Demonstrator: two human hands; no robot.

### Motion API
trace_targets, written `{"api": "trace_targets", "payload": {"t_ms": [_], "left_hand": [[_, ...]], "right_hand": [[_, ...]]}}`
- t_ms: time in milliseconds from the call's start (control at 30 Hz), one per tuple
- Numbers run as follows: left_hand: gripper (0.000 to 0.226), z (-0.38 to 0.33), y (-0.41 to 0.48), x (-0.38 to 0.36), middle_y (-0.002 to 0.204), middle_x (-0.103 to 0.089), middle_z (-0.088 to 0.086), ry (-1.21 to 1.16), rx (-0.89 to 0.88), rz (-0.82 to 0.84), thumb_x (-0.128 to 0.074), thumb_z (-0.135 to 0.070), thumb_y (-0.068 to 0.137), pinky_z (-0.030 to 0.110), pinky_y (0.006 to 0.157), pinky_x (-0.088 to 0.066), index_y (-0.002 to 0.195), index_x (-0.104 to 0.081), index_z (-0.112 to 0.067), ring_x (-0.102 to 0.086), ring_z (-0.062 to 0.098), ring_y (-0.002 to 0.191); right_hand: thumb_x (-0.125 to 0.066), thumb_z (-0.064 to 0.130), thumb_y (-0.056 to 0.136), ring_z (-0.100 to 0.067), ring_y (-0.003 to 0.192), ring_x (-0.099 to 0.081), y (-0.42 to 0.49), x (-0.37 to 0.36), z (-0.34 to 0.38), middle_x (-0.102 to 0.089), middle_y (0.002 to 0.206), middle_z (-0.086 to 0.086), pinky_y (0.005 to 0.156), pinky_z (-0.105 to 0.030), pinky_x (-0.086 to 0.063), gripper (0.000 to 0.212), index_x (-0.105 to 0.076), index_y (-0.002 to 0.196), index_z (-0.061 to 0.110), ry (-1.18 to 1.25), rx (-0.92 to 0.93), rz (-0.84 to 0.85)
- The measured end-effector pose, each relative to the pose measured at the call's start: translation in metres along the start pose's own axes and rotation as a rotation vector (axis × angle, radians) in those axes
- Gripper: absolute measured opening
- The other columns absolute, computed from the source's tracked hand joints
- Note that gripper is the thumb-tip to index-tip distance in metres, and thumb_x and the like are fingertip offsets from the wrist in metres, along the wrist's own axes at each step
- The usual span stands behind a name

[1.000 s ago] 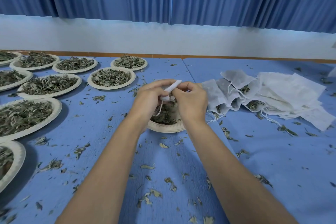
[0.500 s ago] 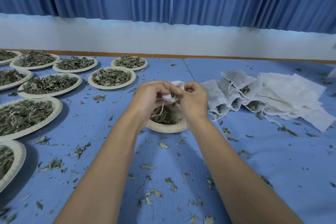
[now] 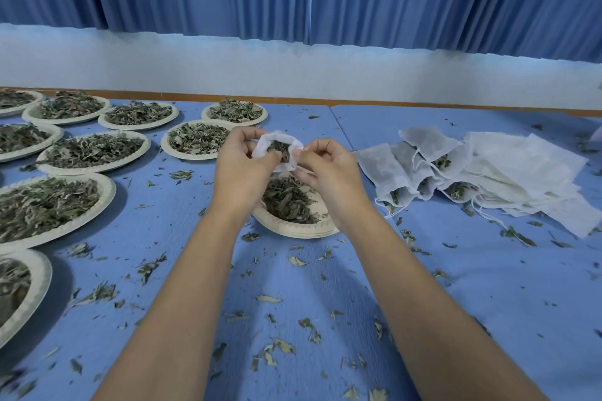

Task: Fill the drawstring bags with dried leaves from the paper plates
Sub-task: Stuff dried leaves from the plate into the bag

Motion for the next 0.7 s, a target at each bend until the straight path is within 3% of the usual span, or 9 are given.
{"api": "trace_targets", "payload": {"t_ms": [133, 233, 333, 433, 533, 567, 633, 700], "left_hand": [[0.033, 0.003, 0.000, 0.005, 0.066, -0.052, -0.001, 0.070, -0.059, -0.149, -0.058, 0.006, 0.079, 0.019, 0.048, -0.041, 0.073, -0.055, -0.027, -0.043, 0.001, 0.047], [0.033, 0.009, 0.003, 0.012, 0.069, -0.053, 0.002, 0.047, -0.015, -0.255, -0.058, 0.006, 0.079, 0.024, 0.052, -0.039, 0.071, -0.054, -0.026, -0.044, 0.008, 0.053], [0.033, 0.015, 0.004, 0.019, 0.074, -0.053, 0.005, -0.039, 0.043, -0.307, -0.060, 0.007, 0.079, 0.024, 0.053, -0.042, 0.072, -0.053, -0.024, -0.048, 0.012, 0.058], [0.031, 0.017, 0.004, 0.020, 0.072, -0.051, -0.001, -0.098, 0.087, -0.299, -0.061, 0.005, 0.082, 0.017, 0.045, -0.042, 0.075, -0.052, -0.023, -0.047, 0.001, 0.047], [0.028, 0.018, 0.004, 0.019, 0.075, -0.052, -0.002, -0.104, 0.108, -0.301, -0.061, 0.001, 0.086, 0.024, 0.053, -0.046, 0.076, -0.052, -0.023, -0.049, 0.007, 0.057], [0.027, 0.017, 0.004, 0.019, 0.076, -0.053, -0.002, -0.105, 0.105, -0.303, -0.061, 0.000, 0.087, 0.025, 0.053, -0.045, 0.076, -0.052, -0.023, -0.049, 0.009, 0.059], [0.026, 0.014, 0.005, 0.020, 0.076, -0.055, -0.003, -0.096, 0.086, -0.303, -0.061, -0.001, 0.087, 0.019, 0.051, -0.044, 0.075, -0.053, -0.023, -0.050, 0.008, 0.060], [0.024, 0.010, 0.006, 0.022, 0.074, -0.056, -0.003, -0.076, 0.065, -0.314, -0.063, -0.003, 0.086, 0.012, 0.050, -0.044, 0.075, -0.056, -0.023, -0.052, 0.002, 0.057]], "right_hand": [[-0.066, 0.008, 0.087, -0.010, 0.063, -0.059, -0.002, 0.002, 0.002, -0.056, 0.079, -0.007, 0.058, -0.020, -0.054, 0.015, -0.052, 0.085, 0.011, -0.134, 0.072, -0.058], [-0.063, 0.015, 0.087, -0.009, 0.058, -0.059, 0.000, 0.006, 0.002, -0.063, 0.084, -0.005, 0.063, -0.030, -0.052, 0.009, -0.055, 0.088, 0.014, -0.376, -0.015, -0.009], [-0.067, 0.018, 0.081, -0.015, 0.058, -0.056, 0.000, 0.012, 0.002, -0.067, 0.080, -0.001, 0.054, -0.027, -0.047, 0.006, -0.062, 0.077, 0.019, -0.834, -0.171, 0.205], [-0.071, 0.015, 0.080, -0.012, 0.055, -0.053, -0.003, 0.010, -0.002, -0.059, 0.062, 0.002, 0.051, -0.023, -0.047, 0.004, -0.069, 0.077, 0.015, -0.899, -0.237, 0.352], [-0.063, 0.015, 0.086, -0.013, 0.069, -0.059, -0.004, 0.006, -0.010, -0.065, 0.073, -0.001, 0.070, -0.027, -0.056, 0.011, -0.072, 0.089, 0.009, -0.896, -0.262, 0.375], [-0.061, 0.017, 0.088, -0.013, 0.069, -0.059, -0.003, 0.006, -0.012, -0.067, 0.078, -0.001, 0.071, -0.025, -0.055, 0.015, -0.073, 0.091, 0.010, -0.912, -0.252, 0.361], [-0.055, 0.020, 0.091, -0.010, 0.063, -0.057, -0.001, 0.007, -0.010, -0.067, 0.080, 0.004, 0.058, -0.015, -0.050, 0.018, -0.072, 0.094, 0.014, -1.025, -0.164, 0.304], [-0.050, 0.018, 0.094, -0.014, 0.074, -0.061, 0.003, 0.011, -0.006, -0.069, 0.092, 0.002, 0.064, -0.020, -0.051, 0.023, -0.071, 0.100, 0.014, -1.141, -0.069, 0.246]]}}
Point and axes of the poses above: each hand's wrist, its own y-axis towards the middle knuckle, its own x-axis out of the back of the hand, z = x × y, the point moved 5 cm from there along y, towards the middle knuckle
